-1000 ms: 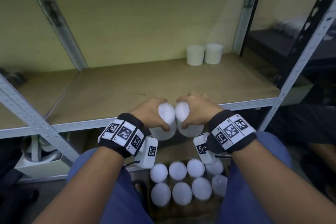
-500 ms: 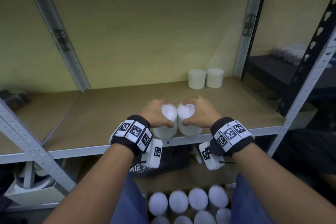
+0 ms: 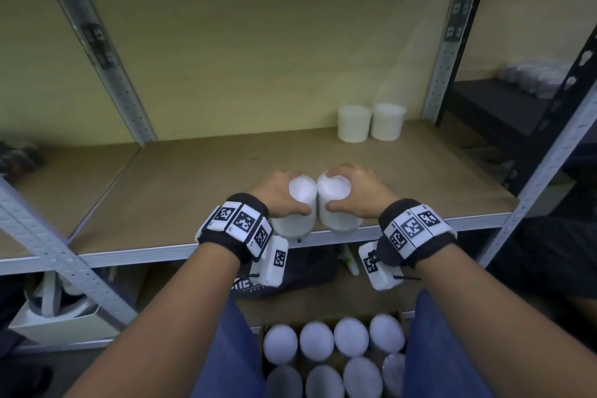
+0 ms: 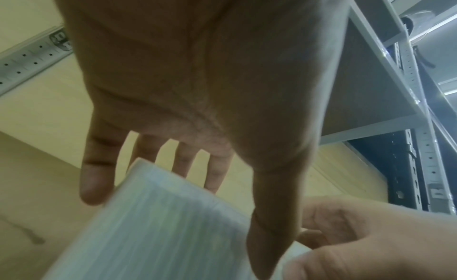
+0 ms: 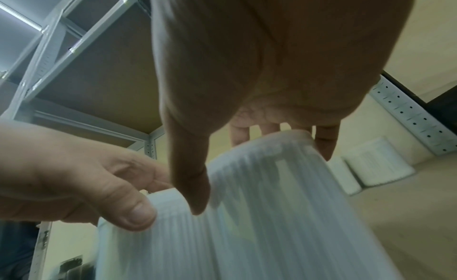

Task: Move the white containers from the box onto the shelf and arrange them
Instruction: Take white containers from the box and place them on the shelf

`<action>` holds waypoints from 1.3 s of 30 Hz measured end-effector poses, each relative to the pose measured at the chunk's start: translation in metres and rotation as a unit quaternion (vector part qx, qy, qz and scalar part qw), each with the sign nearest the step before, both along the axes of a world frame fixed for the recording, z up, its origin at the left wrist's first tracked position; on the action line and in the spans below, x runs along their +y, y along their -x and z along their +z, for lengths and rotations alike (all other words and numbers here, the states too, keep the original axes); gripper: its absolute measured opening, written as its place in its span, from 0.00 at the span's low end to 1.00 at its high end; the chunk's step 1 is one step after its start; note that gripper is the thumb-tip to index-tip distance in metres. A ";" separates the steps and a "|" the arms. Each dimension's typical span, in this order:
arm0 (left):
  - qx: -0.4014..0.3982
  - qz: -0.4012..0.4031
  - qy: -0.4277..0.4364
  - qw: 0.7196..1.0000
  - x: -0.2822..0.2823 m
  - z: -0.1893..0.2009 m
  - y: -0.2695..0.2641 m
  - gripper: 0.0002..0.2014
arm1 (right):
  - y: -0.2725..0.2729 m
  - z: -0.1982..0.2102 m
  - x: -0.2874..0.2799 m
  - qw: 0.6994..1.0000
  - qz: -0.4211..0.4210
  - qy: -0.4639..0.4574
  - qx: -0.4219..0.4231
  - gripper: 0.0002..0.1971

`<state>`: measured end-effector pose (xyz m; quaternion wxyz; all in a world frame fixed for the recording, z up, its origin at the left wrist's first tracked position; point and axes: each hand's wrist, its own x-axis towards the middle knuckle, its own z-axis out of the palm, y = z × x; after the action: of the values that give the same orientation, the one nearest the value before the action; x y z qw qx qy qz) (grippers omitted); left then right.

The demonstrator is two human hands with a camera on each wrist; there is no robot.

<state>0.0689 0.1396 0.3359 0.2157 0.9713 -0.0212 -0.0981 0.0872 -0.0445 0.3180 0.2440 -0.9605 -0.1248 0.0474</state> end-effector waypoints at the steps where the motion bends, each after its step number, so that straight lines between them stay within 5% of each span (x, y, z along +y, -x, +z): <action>1: 0.000 0.001 0.000 1.000 0.001 0.000 0.001 0.42 | 0.002 0.001 -0.001 1.000 0.006 0.009 0.003 0.37; 4: -0.010 0.011 -0.001 1.000 0.002 0.001 0.006 0.42 | 0.010 0.003 -0.003 1.000 0.006 0.016 -0.004 0.40; 15: -0.098 -0.030 -0.007 0.995 -0.002 0.010 0.039 0.17 | 0.032 0.021 -0.007 0.998 0.006 0.056 -0.032 0.22; 27: -0.114 0.022 0.015 0.993 -0.003 -0.009 0.025 0.19 | 0.023 0.016 -0.007 0.998 -0.005 0.030 -0.052 0.17; 39: -0.136 0.046 0.035 0.989 0.014 -0.009 -0.050 0.18 | -0.057 0.009 0.019 0.998 -0.017 0.051 -0.030 0.19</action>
<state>0.1190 0.1532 0.3265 0.2492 0.9673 -0.0093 0.0453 0.1443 -0.0255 0.3272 0.1920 -0.9746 -0.1133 0.0207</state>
